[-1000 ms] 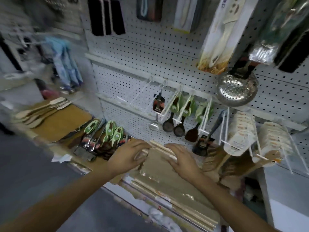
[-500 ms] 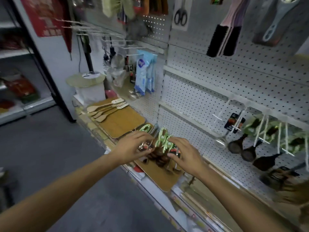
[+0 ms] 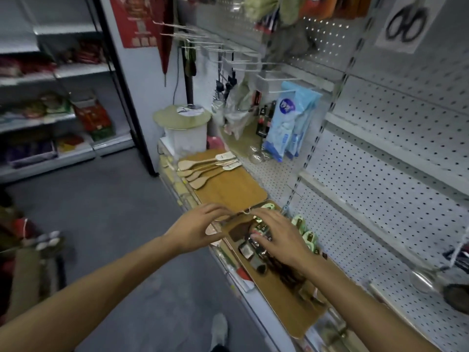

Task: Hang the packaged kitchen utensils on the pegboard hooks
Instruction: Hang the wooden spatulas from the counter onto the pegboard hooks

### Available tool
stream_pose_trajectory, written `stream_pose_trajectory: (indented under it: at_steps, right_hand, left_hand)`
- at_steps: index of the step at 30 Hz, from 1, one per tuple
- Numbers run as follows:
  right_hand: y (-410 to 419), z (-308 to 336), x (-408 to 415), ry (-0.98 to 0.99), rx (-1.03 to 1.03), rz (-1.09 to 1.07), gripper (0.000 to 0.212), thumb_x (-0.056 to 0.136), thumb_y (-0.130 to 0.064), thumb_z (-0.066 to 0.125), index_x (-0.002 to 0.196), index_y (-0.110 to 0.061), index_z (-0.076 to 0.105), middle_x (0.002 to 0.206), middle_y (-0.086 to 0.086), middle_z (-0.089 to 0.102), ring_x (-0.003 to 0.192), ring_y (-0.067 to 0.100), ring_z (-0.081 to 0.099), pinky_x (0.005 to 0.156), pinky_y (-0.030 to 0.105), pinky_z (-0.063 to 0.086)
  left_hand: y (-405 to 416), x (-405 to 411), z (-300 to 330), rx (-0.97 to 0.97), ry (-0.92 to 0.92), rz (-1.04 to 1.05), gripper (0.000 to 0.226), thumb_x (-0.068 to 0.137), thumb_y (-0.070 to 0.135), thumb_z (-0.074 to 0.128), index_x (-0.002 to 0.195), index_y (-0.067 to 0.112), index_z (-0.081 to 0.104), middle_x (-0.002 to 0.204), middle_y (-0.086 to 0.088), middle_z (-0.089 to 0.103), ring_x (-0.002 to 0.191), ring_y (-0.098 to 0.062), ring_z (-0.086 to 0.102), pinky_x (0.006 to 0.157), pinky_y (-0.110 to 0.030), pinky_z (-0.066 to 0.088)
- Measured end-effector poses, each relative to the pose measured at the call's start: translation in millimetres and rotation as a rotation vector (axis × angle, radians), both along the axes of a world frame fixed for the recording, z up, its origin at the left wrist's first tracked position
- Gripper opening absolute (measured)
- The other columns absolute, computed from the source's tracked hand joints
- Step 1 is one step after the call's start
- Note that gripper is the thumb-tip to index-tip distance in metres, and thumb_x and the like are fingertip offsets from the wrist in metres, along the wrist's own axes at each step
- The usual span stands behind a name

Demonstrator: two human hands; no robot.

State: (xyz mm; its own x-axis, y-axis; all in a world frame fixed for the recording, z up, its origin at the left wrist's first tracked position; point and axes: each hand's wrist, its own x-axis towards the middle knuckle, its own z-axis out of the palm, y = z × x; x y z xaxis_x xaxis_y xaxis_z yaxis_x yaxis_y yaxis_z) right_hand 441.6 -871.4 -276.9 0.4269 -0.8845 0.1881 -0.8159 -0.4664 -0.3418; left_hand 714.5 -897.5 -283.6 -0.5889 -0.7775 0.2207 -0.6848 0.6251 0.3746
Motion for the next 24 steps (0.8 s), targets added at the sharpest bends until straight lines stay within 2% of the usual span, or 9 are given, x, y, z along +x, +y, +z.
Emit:
stream_pose_trajectory:
  at_steps: [5, 7, 10, 15, 18, 21, 24]
  right_hand:
    - [-92.8, -17.5, 28.4, -0.014, 0.074, 0.033, 0.059, 0.094, -0.056, 0.048, 0.146, -0.031, 0.037, 0.149, -0.01, 0.04, 0.136, 0.008, 0.036, 0.109, 0.029, 0.028]
    - [-129.1, -24.1, 40.6, -0.023, 0.113, 0.047, 0.059, 0.094, -0.053, 0.052, 0.146, -0.03, 0.037, 0.15, -0.01, 0.039, 0.137, 0.008, 0.034, 0.112, 0.032, 0.028]
    - [-176.5, -30.7, 59.6, -0.028, 0.153, 0.084, 0.058, 0.094, -0.051, 0.054, 0.145, -0.031, 0.037, 0.149, -0.013, 0.039, 0.135, 0.003, 0.032, 0.11, 0.025, 0.027]
    - [-246.8, -42.9, 88.0, -0.027, 0.187, 0.082, 0.058, 0.092, -0.051, 0.057, 0.144, -0.032, 0.039, 0.147, -0.013, 0.041, 0.136, 0.005, 0.035, 0.111, 0.031, 0.036]
    - [-289.5, -54.2, 106.6, -0.017, 0.2, 0.05, 0.058, 0.092, -0.052, 0.056, 0.143, -0.029, 0.041, 0.146, -0.011, 0.044, 0.135, 0.007, 0.037, 0.105, 0.028, 0.037]
    - [-330.8, -70.4, 127.8, -0.028, 0.237, 0.0, 0.059, 0.091, -0.056, 0.053, 0.142, -0.028, 0.043, 0.143, -0.01, 0.047, 0.131, 0.009, 0.04, 0.1, 0.031, 0.043]
    - [-373.9, -95.1, 152.6, -0.028, 0.293, -0.088, 0.058, 0.092, -0.055, 0.054, 0.142, -0.029, 0.042, 0.144, -0.008, 0.046, 0.133, 0.011, 0.04, 0.099, 0.027, 0.038]
  left_hand:
    - [-81.0, 25.0, -8.9, 0.037, -0.032, 0.049, 0.058, 0.092, 0.065, 0.05, 0.139, 0.031, 0.053, 0.14, 0.011, 0.054, 0.131, -0.009, 0.048, 0.107, -0.028, 0.043]
    - [-111.6, 35.2, -12.2, 0.05, -0.037, 0.064, 0.057, 0.092, 0.064, 0.053, 0.139, 0.032, 0.052, 0.14, 0.011, 0.054, 0.13, -0.009, 0.049, 0.106, -0.03, 0.045]
    - [-154.7, 51.4, -17.5, 0.095, -0.04, 0.106, 0.055, 0.092, 0.061, 0.057, 0.139, 0.034, 0.051, 0.141, 0.012, 0.053, 0.129, -0.009, 0.05, 0.104, -0.032, 0.046]
    - [-221.5, 79.1, -26.5, 0.144, -0.06, 0.128, 0.054, 0.091, 0.061, 0.058, 0.138, 0.036, 0.051, 0.139, 0.013, 0.054, 0.128, -0.01, 0.05, 0.104, -0.035, 0.046]
    - [-267.5, 101.7, -41.8, 0.191, -0.055, 0.141, 0.054, 0.09, 0.061, 0.059, 0.137, 0.034, 0.052, 0.138, 0.013, 0.055, 0.126, -0.01, 0.052, 0.102, -0.035, 0.048]
    - [-316.4, 124.0, -62.0, 0.256, -0.039, 0.156, 0.053, 0.09, 0.057, 0.062, 0.136, 0.032, 0.053, 0.138, 0.012, 0.054, 0.127, -0.01, 0.05, 0.104, -0.033, 0.047]
    - [-372.2, 144.9, -86.0, 0.303, -0.034, 0.118, 0.052, 0.092, 0.05, 0.064, 0.138, 0.029, 0.054, 0.139, 0.008, 0.054, 0.128, -0.013, 0.05, 0.104, -0.028, 0.043]
